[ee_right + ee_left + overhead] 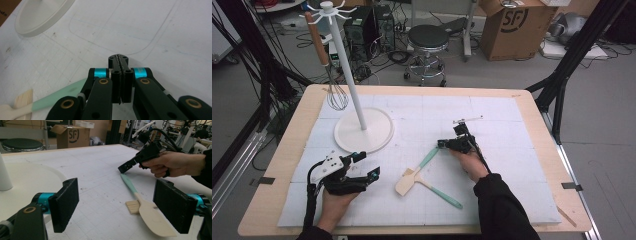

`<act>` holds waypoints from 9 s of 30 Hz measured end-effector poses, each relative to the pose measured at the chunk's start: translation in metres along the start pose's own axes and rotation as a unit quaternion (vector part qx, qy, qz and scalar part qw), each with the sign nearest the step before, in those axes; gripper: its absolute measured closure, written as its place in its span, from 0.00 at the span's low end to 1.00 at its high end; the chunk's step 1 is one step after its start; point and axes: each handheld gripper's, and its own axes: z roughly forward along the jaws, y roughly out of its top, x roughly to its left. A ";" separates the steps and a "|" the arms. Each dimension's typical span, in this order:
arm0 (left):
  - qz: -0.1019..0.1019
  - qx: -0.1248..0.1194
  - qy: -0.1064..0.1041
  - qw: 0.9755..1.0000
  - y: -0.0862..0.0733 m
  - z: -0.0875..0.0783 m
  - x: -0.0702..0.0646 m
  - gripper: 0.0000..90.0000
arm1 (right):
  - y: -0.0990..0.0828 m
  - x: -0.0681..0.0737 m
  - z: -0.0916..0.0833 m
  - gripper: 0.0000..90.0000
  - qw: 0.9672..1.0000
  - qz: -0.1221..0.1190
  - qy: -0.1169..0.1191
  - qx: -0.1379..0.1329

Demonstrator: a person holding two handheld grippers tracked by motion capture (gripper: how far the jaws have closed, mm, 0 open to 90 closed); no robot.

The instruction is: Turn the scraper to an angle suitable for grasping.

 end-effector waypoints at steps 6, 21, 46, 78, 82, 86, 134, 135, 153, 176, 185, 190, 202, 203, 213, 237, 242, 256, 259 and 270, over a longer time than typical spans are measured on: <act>0.000 -0.001 -0.001 1.000 0.000 0.000 -0.001 0.24 | -0.001 0.006 0.003 1.00 1.000 -0.002 0.008 0.003; -0.001 -0.001 -0.003 1.000 0.000 0.000 -0.001 0.24 | -0.006 0.014 0.004 1.00 0.999 0.007 0.035 0.011; -0.001 0.000 -0.003 1.000 0.000 0.000 -0.002 0.24 | -0.048 0.094 -0.003 1.00 0.986 -0.105 0.119 0.055; -0.003 0.001 -0.006 1.000 -0.001 0.000 -0.002 0.24 | -0.055 0.113 -0.016 1.00 0.982 -0.135 0.119 0.057; 0.001 0.001 -0.007 1.000 0.000 0.001 -0.004 0.24 | -0.063 0.114 -0.017 1.00 0.980 -0.151 0.108 0.074; 0.001 0.005 -0.006 1.000 -0.001 0.001 -0.003 0.24 | -0.067 0.114 -0.015 1.00 0.979 -0.153 0.108 0.080; 0.002 0.002 -0.006 1.000 0.000 0.000 -0.003 0.24 | -0.055 0.085 -0.001 1.00 0.990 -0.035 0.128 0.048; 0.001 0.002 -0.007 1.000 0.000 0.000 -0.003 0.24 | -0.056 0.086 0.002 1.00 0.990 -0.039 0.127 0.050; 0.002 0.003 -0.006 1.000 0.000 0.000 -0.003 0.24 | -0.050 0.094 0.010 1.00 0.990 -0.048 0.126 0.030; -0.001 0.001 -0.003 1.000 0.000 0.000 -0.002 0.24 | -0.029 0.108 0.025 1.00 0.990 -0.065 0.117 0.039; -0.004 -0.004 -0.003 1.000 0.000 -0.003 0.000 0.24 | -0.019 0.114 0.033 1.00 0.991 -0.080 0.103 0.029; 0.000 -0.002 -0.005 1.000 0.000 -0.002 -0.002 0.24 | -0.019 0.110 0.033 1.00 0.991 -0.077 0.098 0.045; -0.003 -0.003 -0.004 1.000 0.000 -0.002 -0.002 0.24 | -0.017 0.113 0.053 1.00 0.988 -0.090 0.094 0.085; -0.001 -0.003 -0.003 1.000 0.000 -0.002 -0.002 0.24 | -0.016 0.114 0.054 1.00 0.988 -0.089 0.093 0.086; -0.003 -0.005 -0.002 1.000 0.001 -0.004 0.000 0.24 | -0.005 0.123 0.069 1.00 0.986 -0.095 0.096 0.095; -0.012 0.004 -0.009 1.000 0.002 0.007 0.006 0.24 | 0.006 0.133 0.076 1.00 0.986 -0.103 0.102 0.088; -0.014 0.004 -0.008 1.000 0.002 0.008 0.006 0.24 | 0.002 0.123 0.048 1.00 0.988 -0.101 0.099 0.066; -0.024 0.020 -0.006 0.999 0.002 0.011 0.006 0.22 | -0.006 0.103 -0.001 0.46 0.992 -0.102 0.077 0.009; -0.026 0.024 -0.005 0.999 0.001 0.012 0.007 0.22 | -0.009 0.097 -0.016 0.41 0.991 -0.106 0.083 -0.007; -0.026 0.029 -0.008 0.999 0.001 0.015 0.006 0.23 | -0.031 0.063 -0.068 0.39 0.993 -0.073 0.065 -0.068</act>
